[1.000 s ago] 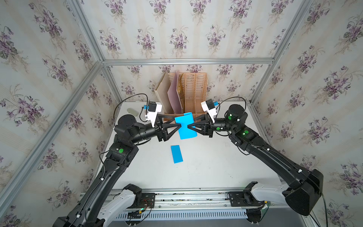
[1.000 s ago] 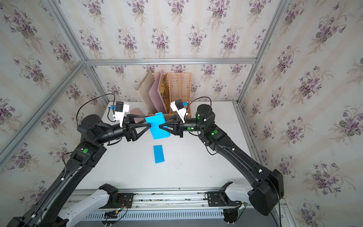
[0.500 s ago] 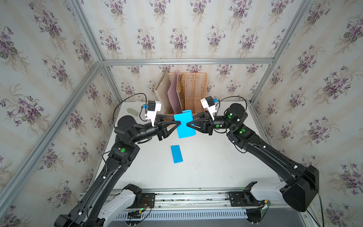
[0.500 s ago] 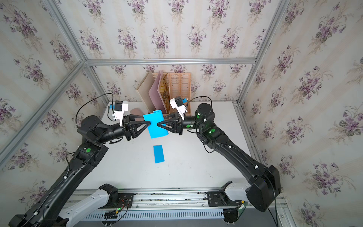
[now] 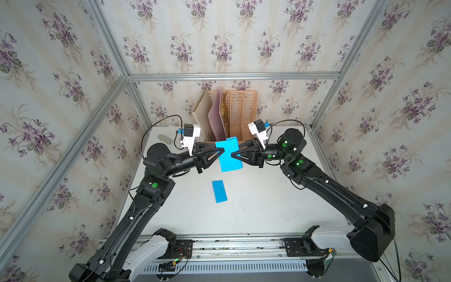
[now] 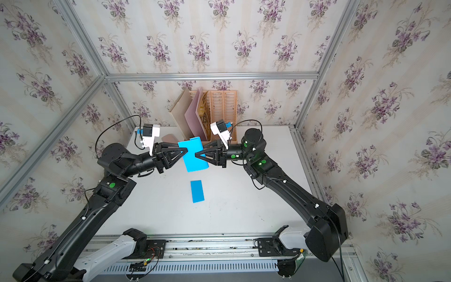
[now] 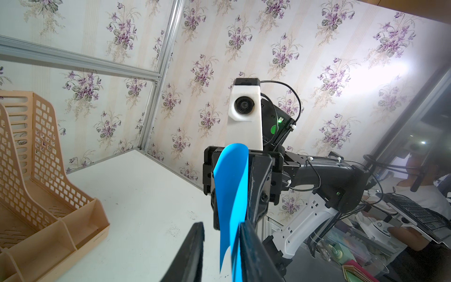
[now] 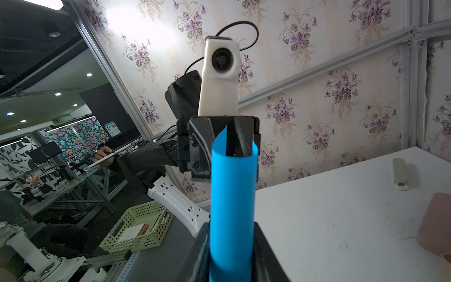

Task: Fold the square paper along the opposite sides
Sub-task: Pick up the paper from the center of the board.

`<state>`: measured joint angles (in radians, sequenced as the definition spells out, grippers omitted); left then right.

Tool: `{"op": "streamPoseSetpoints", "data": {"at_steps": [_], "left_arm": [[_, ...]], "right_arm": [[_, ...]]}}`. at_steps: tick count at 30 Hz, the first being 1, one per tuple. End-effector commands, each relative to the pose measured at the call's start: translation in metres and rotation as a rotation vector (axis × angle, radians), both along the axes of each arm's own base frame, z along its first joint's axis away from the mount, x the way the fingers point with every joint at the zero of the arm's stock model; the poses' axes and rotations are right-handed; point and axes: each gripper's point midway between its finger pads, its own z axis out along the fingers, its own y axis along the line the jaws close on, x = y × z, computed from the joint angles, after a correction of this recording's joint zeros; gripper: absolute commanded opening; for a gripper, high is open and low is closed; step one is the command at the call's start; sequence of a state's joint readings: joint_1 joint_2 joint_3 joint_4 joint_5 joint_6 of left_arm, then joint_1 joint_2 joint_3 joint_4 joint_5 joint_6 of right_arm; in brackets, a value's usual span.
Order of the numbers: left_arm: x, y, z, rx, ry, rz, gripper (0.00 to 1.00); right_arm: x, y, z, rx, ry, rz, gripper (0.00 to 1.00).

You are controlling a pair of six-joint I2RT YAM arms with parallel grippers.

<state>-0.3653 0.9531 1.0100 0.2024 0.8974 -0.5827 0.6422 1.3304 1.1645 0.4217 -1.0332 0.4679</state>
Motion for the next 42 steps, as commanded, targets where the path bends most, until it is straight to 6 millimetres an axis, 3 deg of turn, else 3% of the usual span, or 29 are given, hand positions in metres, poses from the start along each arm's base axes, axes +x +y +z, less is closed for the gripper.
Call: {"op": "streamPoseSetpoints", "data": {"at_steps": [1, 10, 13, 16, 20, 22, 26, 33, 35, 38, 42], "left_arm": [[-0.005, 0.0, 0.011, -0.018, -0.045, -0.016, 0.23], [-0.007, -0.001, 0.012, -0.019, -0.046, -0.027, 0.1], [-0.008, -0.001, 0.013, -0.022, -0.05, -0.03, 0.01], [-0.007, -0.001, 0.013, -0.022, -0.047, -0.027, 0.0], [-0.009, 0.0, 0.014, -0.019, -0.047, -0.019, 0.0], [-0.009, 0.001, 0.014, -0.008, -0.04, -0.012, 0.0], [-0.013, 0.001, 0.018, 0.01, -0.039, -0.015, 0.0], [-0.029, 0.002, 0.029, 0.039, -0.043, -0.025, 0.0], [-0.034, -0.001, 0.032, 0.041, -0.047, -0.042, 0.0], [-0.04, -0.005, 0.036, 0.044, -0.055, -0.07, 0.0], [-0.047, -0.013, 0.038, 0.053, -0.055, -0.123, 0.0]], "right_arm": [[-0.002, 0.0, 0.005, 0.018, -0.024, 0.009, 0.29], [0.0, 0.001, 0.006, 0.023, -0.022, 0.007, 0.29], [0.001, 0.001, 0.003, 0.02, -0.016, 0.005, 0.29], [0.001, 0.001, 0.003, 0.02, -0.018, 0.005, 0.3], [0.003, 0.001, -0.003, 0.0, -0.028, -0.017, 0.52], [0.006, 0.0, -0.005, -0.015, -0.04, -0.052, 0.68], [0.028, -0.007, -0.014, -0.087, -0.068, -0.213, 0.82], [0.06, -0.047, -0.026, -0.193, -0.104, -0.442, 0.82], [0.08, -0.077, -0.026, -0.211, -0.1, -0.577, 0.81], [0.098, -0.104, -0.032, -0.241, -0.067, -0.676, 0.8], [0.099, -0.098, -0.037, -0.243, -0.07, -0.613, 0.79]]}}
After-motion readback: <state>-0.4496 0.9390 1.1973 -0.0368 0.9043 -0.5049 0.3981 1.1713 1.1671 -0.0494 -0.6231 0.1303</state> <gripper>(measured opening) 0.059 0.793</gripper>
